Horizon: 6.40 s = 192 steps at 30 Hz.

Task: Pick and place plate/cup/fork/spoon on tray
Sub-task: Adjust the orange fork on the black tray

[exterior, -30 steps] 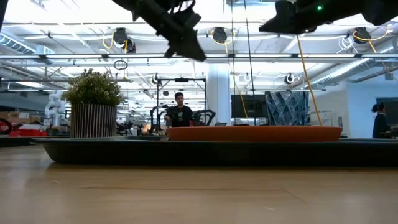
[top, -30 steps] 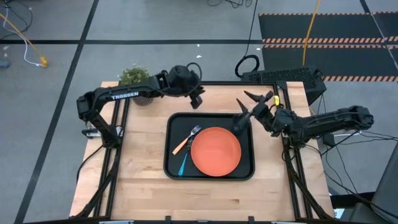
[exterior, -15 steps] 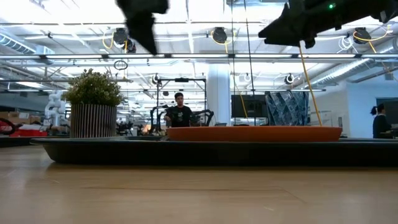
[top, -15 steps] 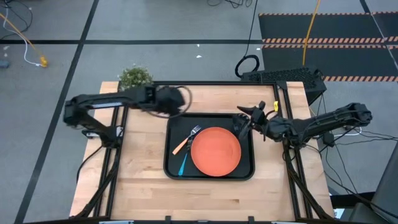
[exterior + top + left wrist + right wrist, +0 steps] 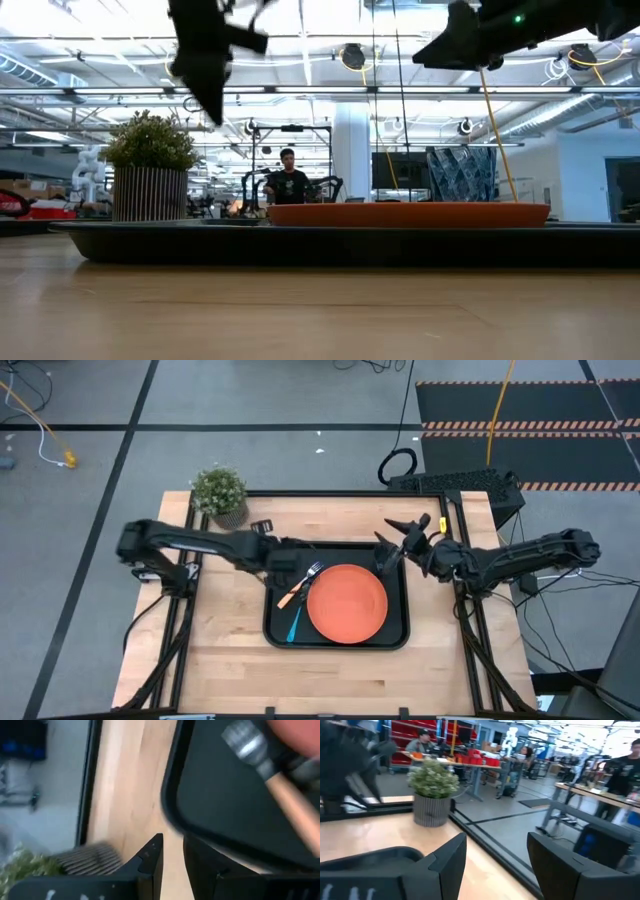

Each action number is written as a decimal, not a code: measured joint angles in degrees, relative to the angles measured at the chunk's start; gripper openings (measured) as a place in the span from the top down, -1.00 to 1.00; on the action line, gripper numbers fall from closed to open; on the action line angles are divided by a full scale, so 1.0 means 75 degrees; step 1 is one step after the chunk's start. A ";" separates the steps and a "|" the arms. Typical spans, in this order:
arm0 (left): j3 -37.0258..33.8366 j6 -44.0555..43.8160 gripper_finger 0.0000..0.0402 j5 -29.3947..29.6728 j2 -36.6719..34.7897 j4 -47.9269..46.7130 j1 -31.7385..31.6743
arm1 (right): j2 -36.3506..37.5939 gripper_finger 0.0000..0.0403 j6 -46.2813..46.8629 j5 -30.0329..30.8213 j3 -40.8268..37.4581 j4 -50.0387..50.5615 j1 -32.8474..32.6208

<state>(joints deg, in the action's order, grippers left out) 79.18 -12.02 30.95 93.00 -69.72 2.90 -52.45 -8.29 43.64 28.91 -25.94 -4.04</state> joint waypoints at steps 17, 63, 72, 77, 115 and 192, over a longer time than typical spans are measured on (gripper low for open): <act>0.0029 -0.1887 0.61 -0.1434 0.1878 0.1329 0.0046 | 0.0676 0.00 -0.1242 0.0030 0.0000 0.0385 0.0829; -0.0055 -0.3438 0.03 -0.2417 0.2799 0.1679 0.0223 | 0.2588 0.00 -0.0984 0.0775 0.0000 0.1555 0.1042; -0.0050 -0.3365 0.61 -0.2370 0.2799 0.1685 0.0209 | 0.2585 0.00 -0.0985 0.0775 0.0000 0.1560 0.1039; -0.0041 -0.3252 0.96 -0.2437 0.2793 0.1658 0.0209 | 0.2588 0.00 -0.0991 0.0775 0.0000 0.1560 0.1040; -0.0047 -0.4074 0.07 -0.2827 0.2350 0.1332 -0.0430 | 0.2587 0.00 -0.1047 0.0775 0.0000 0.1680 0.1040; -0.1005 -0.3077 0.75 -0.6811 -0.0472 0.9081 -0.0273 | -0.0504 0.00 -0.0259 -0.6873 0.0003 -0.2672 0.0922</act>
<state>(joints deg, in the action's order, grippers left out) 71.64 -35.10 -20.13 89.46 -1.61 0.85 -56.22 -10.23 -7.91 28.93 -45.97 2.87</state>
